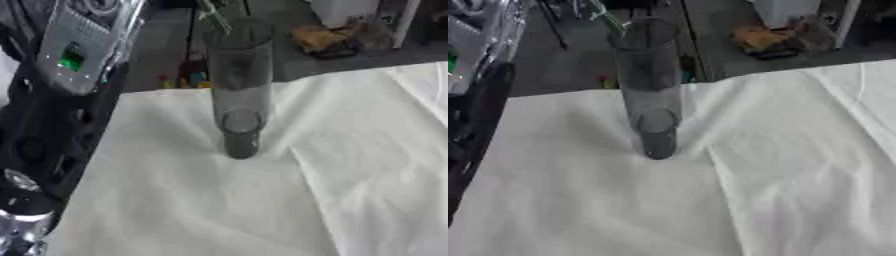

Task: Arrange flowers into the vase.

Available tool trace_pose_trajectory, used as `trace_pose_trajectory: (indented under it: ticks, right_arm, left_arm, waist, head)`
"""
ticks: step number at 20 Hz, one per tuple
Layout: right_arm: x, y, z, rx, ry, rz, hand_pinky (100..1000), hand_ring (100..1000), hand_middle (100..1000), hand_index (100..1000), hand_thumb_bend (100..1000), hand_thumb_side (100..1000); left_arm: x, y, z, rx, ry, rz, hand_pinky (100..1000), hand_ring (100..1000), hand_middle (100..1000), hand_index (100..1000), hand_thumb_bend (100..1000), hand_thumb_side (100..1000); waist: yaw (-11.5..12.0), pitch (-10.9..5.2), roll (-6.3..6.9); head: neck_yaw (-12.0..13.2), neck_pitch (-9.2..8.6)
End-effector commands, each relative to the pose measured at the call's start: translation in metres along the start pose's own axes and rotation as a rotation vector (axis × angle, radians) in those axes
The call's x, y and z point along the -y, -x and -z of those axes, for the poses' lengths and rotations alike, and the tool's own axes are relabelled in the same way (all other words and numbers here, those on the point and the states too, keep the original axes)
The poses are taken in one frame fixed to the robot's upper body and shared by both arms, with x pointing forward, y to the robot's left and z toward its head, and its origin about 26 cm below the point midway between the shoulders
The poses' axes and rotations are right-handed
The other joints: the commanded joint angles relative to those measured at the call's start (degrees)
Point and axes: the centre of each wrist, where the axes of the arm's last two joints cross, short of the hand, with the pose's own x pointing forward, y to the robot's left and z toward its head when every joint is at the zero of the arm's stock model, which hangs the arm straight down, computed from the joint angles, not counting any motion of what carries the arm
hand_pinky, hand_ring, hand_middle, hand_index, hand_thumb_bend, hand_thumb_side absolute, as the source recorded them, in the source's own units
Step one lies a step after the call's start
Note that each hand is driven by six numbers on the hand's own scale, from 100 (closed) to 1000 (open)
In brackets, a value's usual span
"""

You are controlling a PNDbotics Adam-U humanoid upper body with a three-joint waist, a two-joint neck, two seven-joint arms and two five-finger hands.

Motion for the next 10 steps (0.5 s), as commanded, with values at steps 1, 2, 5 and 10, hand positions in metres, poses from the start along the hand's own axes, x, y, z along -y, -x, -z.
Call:
trace_pose_trajectory:
  ticks: [1,2,5,10]
  right_arm:
    - [0.001,-0.004,0.008,0.033,0.003,0.006,874,865,761,894,100,1000]
    - [0.001,-0.004,0.008,0.033,0.004,0.007,874,865,760,894,100,1000]
    - [0.001,-0.004,0.009,0.035,0.007,0.009,874,865,760,895,100,1000]
    - [0.0,-0.005,0.009,0.037,0.01,0.015,874,865,760,896,100,1000]
  left_arm:
    - [-0.001,-0.003,0.004,0.029,-0.007,0.017,100,100,100,100,100,382]
    - [-0.002,-0.002,0.003,0.025,-0.008,0.025,100,100,100,100,100,385]
    - [-0.003,0.002,0.0,0.018,-0.011,0.041,100,100,100,100,100,387]
    - [-0.004,0.007,-0.005,0.001,0.005,0.061,100,100,100,100,100,392]
  waist:
    - [-0.11,-0.94,-0.29]
    - [-0.19,-0.83,-0.28]
    - [-0.44,-0.53,-0.29]
    - [-0.57,-0.16,-0.22]
  head:
    - [0.01,-0.72]
    - [-0.05,-0.84]
    - [0.02,-1.18]
    - [-0.15,-1.68]
